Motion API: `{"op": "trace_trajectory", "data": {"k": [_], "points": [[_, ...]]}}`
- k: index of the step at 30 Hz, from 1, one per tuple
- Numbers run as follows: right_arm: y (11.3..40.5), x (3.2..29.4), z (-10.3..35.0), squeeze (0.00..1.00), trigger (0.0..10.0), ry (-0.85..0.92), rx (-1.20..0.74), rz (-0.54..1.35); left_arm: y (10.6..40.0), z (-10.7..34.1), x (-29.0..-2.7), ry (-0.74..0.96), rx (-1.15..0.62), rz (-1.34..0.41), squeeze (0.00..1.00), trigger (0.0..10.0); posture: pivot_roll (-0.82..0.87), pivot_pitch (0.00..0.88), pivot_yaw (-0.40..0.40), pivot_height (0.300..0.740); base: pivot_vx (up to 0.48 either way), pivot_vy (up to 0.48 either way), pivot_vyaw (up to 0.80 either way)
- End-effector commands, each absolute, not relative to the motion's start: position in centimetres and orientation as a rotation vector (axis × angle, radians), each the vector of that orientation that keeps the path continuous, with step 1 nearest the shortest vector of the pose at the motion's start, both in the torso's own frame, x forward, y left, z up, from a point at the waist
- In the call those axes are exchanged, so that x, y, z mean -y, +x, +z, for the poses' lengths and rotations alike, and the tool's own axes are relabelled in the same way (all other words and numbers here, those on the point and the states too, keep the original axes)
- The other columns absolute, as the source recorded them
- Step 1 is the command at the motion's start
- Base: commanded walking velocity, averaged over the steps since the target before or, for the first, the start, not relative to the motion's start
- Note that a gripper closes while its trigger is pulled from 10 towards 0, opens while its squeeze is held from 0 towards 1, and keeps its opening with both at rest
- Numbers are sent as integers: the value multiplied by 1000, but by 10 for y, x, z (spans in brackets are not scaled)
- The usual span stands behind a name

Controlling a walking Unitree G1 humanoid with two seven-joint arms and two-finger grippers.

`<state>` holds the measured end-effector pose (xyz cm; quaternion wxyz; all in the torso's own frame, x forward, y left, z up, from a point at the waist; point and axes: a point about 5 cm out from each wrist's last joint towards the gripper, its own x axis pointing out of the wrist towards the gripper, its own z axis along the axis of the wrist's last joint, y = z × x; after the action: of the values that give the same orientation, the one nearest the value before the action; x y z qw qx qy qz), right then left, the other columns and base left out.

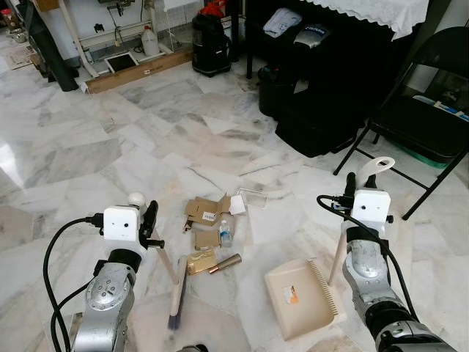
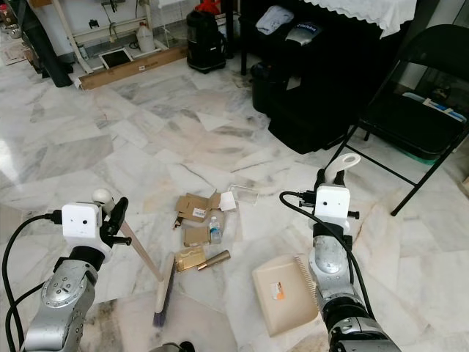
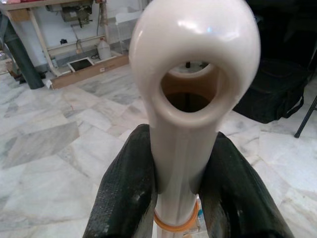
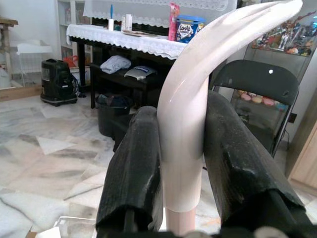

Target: Sweep floor

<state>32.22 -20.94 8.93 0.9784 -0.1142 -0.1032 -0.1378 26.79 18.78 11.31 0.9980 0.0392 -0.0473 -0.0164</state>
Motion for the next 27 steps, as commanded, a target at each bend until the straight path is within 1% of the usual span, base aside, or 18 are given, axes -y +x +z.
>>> {"op": "trace_trajectory", "data": {"k": [1,23,27], "points": [[323,210,95,0,10000,-223,240,-282,269,119,-188,101,135,-36,0,10000,116,69,18,740,251,0,0],[323,209,93,0,10000,-231,226,-275,270,119,-188,106,138,-44,0,10000,118,75,15,740,310,0,0],[322,209,92,0,10000,-230,226,-275,270,119,-188,103,139,-45,0,10000,120,78,17,740,0,0,0]]}}
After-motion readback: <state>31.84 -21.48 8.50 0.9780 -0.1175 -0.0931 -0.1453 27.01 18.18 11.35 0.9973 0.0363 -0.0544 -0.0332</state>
